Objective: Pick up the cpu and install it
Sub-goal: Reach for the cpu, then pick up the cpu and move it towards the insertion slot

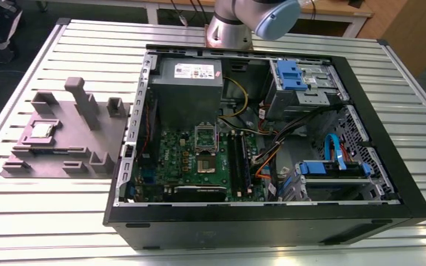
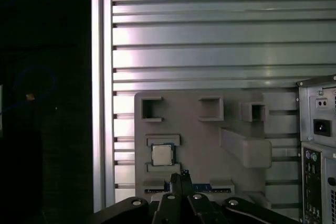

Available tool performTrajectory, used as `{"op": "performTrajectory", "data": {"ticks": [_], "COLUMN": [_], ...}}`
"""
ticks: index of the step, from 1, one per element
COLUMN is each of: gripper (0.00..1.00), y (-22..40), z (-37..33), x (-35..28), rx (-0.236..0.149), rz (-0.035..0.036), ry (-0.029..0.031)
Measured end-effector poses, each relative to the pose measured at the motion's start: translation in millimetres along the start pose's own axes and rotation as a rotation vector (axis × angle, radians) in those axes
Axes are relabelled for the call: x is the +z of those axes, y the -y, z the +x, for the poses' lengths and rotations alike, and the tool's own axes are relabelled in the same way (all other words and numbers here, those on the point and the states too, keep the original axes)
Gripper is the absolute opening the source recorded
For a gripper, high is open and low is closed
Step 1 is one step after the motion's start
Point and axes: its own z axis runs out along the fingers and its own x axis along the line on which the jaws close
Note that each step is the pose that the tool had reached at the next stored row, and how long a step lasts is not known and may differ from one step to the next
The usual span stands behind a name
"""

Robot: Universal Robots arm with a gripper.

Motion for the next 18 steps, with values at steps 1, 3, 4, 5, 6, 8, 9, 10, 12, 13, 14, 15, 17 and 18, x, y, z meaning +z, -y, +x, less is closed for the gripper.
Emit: {"op": "performTrajectory", "data": {"ticks": [1,3,4,5,6,8,9,10,12,13,14,15,17,18], "gripper": [0.1,0.1,0.1,0.1,0.1,0.1,0.1,0.1,0.1,0.1,0.1,0.1,0.1,0.1], "y": [0.0,-0.2,-0.2,-0.4,-0.6,-0.8,-0.8,-0.8,-0.8,-0.8,-0.8,-0.8,-0.8,-0.8], "z": [3.4,9.9,12.8,15.4,17.7,20.8,21.8,22.6,22.8,22.8,23.0,23.0,23.1,23.1], "x": [0.2,0.6,0.8,1.0,1.2,1.6,1.7,1.7,1.7,1.7,1.7,1.7,1.7,1.7], "rx": [0.0,0.0,0.0,0.0,0.0,0.0,0.0,0.0,0.0,-0.001,0.0,0.0,0.0,0.0], "rz": [0.0,0.0001,0.0,0.0,0.0,0.0,0.0,0.0,0.0,0.0,0.0,0.0,0.0,0.0], "ry": [-0.0001,-0.0001,0.0,-0.0001,-0.0001,-0.0001,0.0,0.0,0.0,-0.0001,-0.0001,-0.0001,-0.0001,-0.0001]}}
